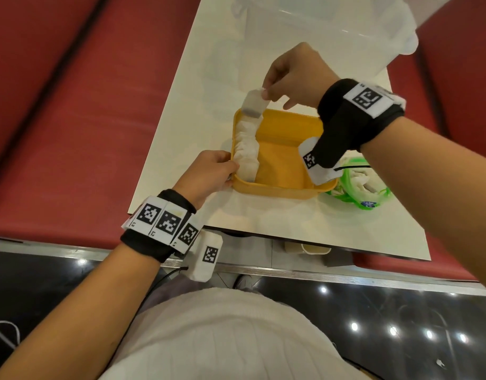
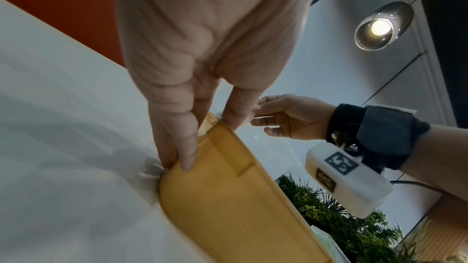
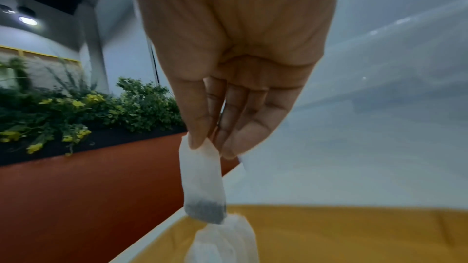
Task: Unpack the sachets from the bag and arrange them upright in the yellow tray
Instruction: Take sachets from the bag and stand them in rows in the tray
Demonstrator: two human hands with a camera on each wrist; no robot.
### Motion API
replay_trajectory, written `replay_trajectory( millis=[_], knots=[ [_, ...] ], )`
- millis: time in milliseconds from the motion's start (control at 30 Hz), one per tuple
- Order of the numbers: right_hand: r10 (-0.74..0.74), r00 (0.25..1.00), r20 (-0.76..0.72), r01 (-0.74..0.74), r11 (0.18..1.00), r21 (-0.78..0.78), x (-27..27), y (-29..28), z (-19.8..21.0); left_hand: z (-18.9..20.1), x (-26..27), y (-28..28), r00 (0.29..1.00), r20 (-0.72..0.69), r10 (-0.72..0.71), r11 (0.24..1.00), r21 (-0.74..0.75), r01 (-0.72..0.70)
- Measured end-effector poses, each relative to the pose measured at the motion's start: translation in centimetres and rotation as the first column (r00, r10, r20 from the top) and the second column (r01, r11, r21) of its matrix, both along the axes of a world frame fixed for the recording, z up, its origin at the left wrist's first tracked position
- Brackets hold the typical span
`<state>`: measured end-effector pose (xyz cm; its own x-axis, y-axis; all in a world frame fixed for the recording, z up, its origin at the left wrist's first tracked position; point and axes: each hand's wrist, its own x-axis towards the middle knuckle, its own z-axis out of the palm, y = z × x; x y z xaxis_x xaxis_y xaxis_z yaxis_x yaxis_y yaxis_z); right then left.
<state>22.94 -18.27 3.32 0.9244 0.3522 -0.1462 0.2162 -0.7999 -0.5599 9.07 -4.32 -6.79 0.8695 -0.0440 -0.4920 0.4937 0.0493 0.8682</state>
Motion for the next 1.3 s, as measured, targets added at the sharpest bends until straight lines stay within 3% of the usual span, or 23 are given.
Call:
replay_trajectory(
  millis=[133, 333, 533, 767, 833, 967, 1100, 1200, 1300],
  knots=[
    [0.133, 0.991, -0.030, -0.134, 0.990, -0.040, -2.0, -0.5, 1.8, -0.1, 0.0, -0.1, 1.000, 0.004, -0.003, 1.000, 0.025, 0.003],
    [0.300, 0.891, -0.342, -0.358, 0.926, -0.122, -5.0, -0.4, 0.1, 0.0, -0.1, -0.3, 1.000, -0.001, 0.016, 0.999, 0.044, -0.016],
    [0.251, 0.939, -0.235, -0.307, 0.920, -0.242, -4.5, 0.5, -3.9, 0.1, -0.2, -0.3, 0.999, -0.021, 0.027, 0.999, 0.033, -0.026],
    [0.284, 0.928, -0.240, -0.348, 0.891, -0.292, -4.3, 0.4, -4.6, 0.3, -0.4, -0.3, 0.999, -0.021, 0.027, 0.999, 0.029, -0.027],
    [0.339, 0.908, -0.247, -0.414, 0.823, -0.390, -4.8, 0.5, -4.6, 0.3, -0.4, -0.3, 0.999, -0.019, 0.030, 0.999, 0.028, -0.030],
    [0.486, 0.860, -0.156, -0.444, 0.564, -0.696, -6.6, 1.4, -5.1, 0.2, -0.4, -0.4, 0.999, -0.012, 0.036, 0.999, 0.039, -0.035],
    [0.603, 0.788, -0.122, -0.425, 0.390, -0.817, -7.5, 2.6, -4.8, 0.3, -0.4, -0.5, 0.999, -0.014, 0.036, 0.998, 0.044, -0.036],
    [0.639, 0.762, -0.111, -0.414, 0.348, -0.841, -7.5, 3.2, -4.8, 0.3, -0.5, -0.6, 0.999, -0.012, 0.042, 0.998, 0.038, -0.041],
    [0.632, 0.770, -0.090, -0.402, 0.371, -0.837, -7.2, 3.4, -5.0, 0.4, -0.5, -0.5, 0.999, -0.011, 0.033, 0.998, 0.047, -0.033]
  ],
)
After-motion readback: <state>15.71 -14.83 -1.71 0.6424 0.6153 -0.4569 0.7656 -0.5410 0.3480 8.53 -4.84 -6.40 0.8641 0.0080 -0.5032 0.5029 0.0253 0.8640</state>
